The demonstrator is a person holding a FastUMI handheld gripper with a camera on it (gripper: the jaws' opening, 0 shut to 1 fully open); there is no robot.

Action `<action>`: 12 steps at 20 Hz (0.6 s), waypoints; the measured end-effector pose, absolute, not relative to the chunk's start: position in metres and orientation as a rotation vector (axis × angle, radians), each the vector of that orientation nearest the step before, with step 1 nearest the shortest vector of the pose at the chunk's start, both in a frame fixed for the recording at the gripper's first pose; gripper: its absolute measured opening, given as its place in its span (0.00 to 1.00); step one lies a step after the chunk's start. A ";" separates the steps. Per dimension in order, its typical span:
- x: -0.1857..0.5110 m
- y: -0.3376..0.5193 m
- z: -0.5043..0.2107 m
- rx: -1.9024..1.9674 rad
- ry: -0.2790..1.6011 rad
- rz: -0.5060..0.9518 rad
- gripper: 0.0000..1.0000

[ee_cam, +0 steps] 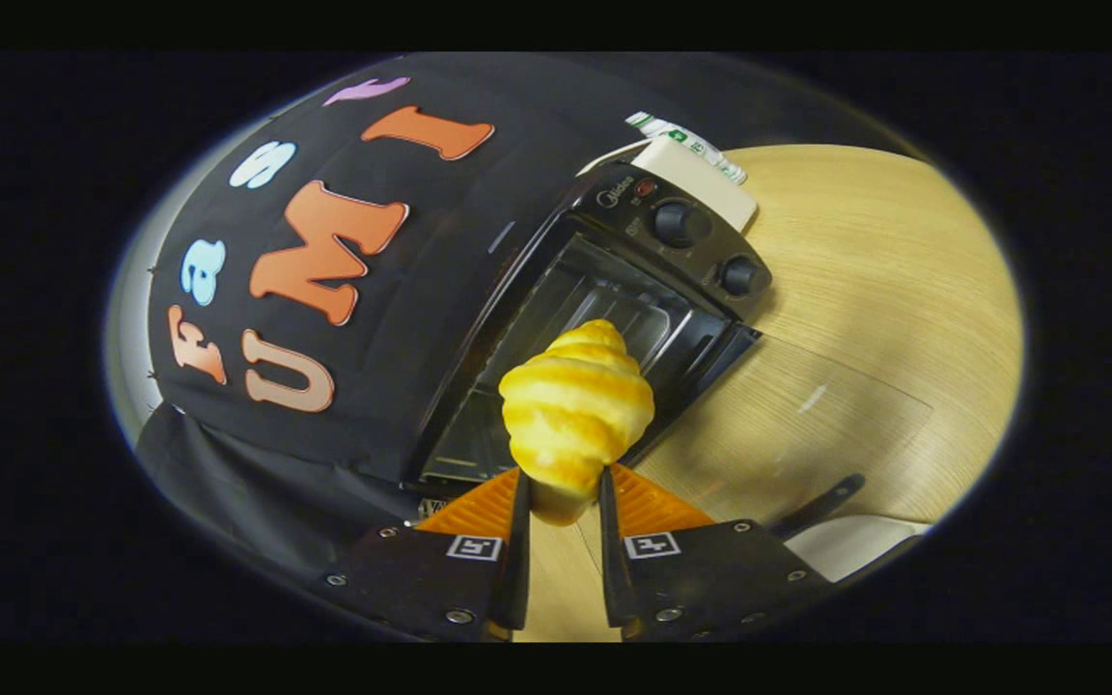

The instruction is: Open the toaster oven, put the food inside, and close the toaster oven door.

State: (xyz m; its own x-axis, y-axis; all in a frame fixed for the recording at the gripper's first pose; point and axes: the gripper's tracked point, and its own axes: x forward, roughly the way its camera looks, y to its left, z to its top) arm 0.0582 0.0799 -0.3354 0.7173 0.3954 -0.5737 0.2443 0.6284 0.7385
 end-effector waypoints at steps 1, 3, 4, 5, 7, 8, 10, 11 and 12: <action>0.065 0.085 -0.336 0.926 0.791 0.105 0.32; 0.076 0.096 -0.339 0.947 0.778 0.115 0.32; 0.082 0.100 -0.342 0.955 0.769 0.117 0.32; 0.088 0.103 -0.343 0.965 0.764 0.116 0.32; 0.100 0.108 -0.349 0.993 0.756 0.100 0.32; 0.107 0.108 -0.351 1.002 0.746 0.092 0.32; 0.115 0.111 -0.357 1.016 0.740 0.076 0.32; 0.118 0.112 -0.360 1.025 0.737 0.072 0.32; 0.123 0.114 -0.361 1.034 0.729 0.071 0.32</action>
